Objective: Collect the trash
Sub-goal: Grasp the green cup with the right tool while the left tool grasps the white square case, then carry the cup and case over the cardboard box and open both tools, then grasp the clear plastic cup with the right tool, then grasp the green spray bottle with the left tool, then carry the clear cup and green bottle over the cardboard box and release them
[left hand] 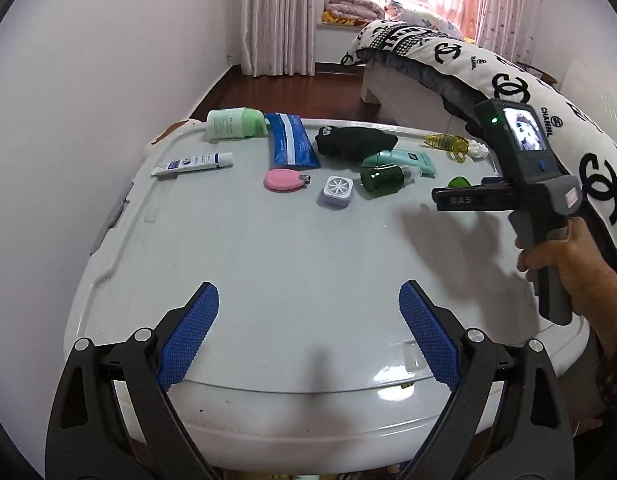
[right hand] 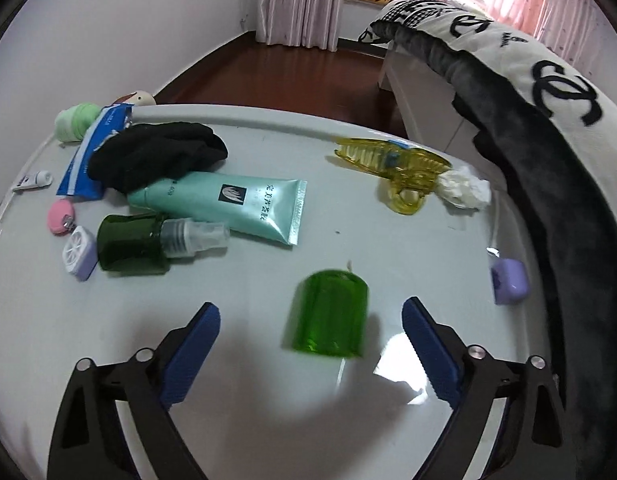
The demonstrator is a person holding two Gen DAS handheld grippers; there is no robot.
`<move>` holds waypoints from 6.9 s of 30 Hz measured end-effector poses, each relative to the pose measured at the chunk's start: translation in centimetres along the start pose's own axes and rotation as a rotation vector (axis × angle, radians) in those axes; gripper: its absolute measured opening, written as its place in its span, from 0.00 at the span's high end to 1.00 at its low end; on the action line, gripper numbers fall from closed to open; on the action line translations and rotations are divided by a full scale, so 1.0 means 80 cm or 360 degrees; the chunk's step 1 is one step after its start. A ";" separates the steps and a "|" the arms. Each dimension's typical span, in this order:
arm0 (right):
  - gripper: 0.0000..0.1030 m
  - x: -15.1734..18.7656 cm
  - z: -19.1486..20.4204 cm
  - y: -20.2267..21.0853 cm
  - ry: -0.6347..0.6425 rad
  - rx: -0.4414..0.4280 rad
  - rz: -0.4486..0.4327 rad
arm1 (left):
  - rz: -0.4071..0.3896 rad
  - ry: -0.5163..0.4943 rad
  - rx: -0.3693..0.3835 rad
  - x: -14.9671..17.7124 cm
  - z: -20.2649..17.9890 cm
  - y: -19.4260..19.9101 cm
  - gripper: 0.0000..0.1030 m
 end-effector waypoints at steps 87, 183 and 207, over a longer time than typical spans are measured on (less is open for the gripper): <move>0.60 0.226 0.028 0.273 0.0177 -0.0484 -0.0117 | 0.0251 -0.0262 0.0465 0.080 -0.077 0.042 0.69; 0.50 0.064 -0.100 0.189 -0.0234 -0.0275 -0.0338 | 0.0228 -0.0241 0.0096 -0.113 -0.088 -0.253 0.13; 0.50 0.060 -0.096 0.193 -0.0250 -0.0302 -0.0359 | 0.0139 -0.0040 0.0190 -0.093 -0.059 -0.228 0.17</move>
Point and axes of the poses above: each gripper's, at about its wrist camera, not at the fingertips, and y roughly against the way its jaws point, z to its left, x to its underside, the point moved 8 cm from there along -y, roughly the way its jaws point, and after that the axes turned 13 degrees about x, right-handed, at the moved point
